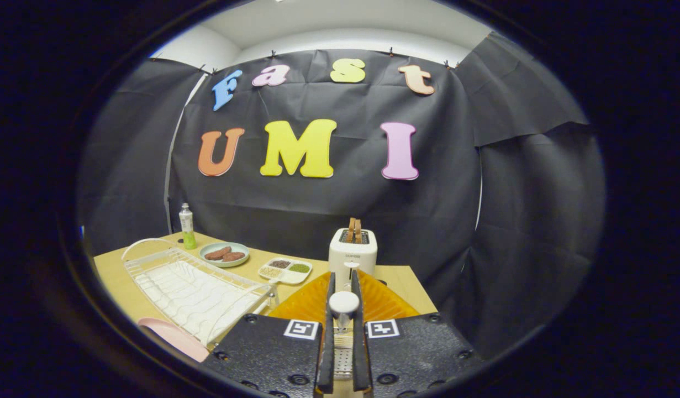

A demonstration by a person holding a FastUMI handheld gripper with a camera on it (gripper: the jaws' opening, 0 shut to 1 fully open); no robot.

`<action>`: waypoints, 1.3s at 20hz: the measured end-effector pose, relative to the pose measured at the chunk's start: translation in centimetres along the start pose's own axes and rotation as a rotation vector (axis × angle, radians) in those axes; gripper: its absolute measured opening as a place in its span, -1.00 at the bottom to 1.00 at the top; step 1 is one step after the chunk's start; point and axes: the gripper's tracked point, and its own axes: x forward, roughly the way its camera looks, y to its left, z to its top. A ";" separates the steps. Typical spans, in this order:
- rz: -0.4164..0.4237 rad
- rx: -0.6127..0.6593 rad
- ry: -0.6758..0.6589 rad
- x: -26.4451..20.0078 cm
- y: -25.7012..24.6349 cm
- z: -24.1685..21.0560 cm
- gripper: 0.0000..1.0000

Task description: Take the plate from the dish rack, then take the spoon from the basket and place it into the plate.

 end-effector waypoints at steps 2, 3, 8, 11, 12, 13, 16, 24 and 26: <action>0.004 -0.003 -0.006 -1.3 1.0 1.9 -0.63; 0.011 -0.002 -0.009 -2.0 1.9 2.6 -0.63; 0.012 -0.023 -0.038 -6.1 7.5 5.2 -0.63; -0.007 -0.022 -0.032 -8.4 11.6 4.6 -0.63; -0.012 -0.012 -0.022 -9.2 13.2 4.0 -0.63; -0.019 -0.001 -0.010 -9.8 14.7 3.2 -0.63; -0.030 0.024 0.025 -11.1 19.5 0.6 -0.63; -0.019 0.043 0.148 -10.6 29.7 -10.3 -0.63; -0.012 0.031 0.199 -10.5 31.4 -12.3 -0.63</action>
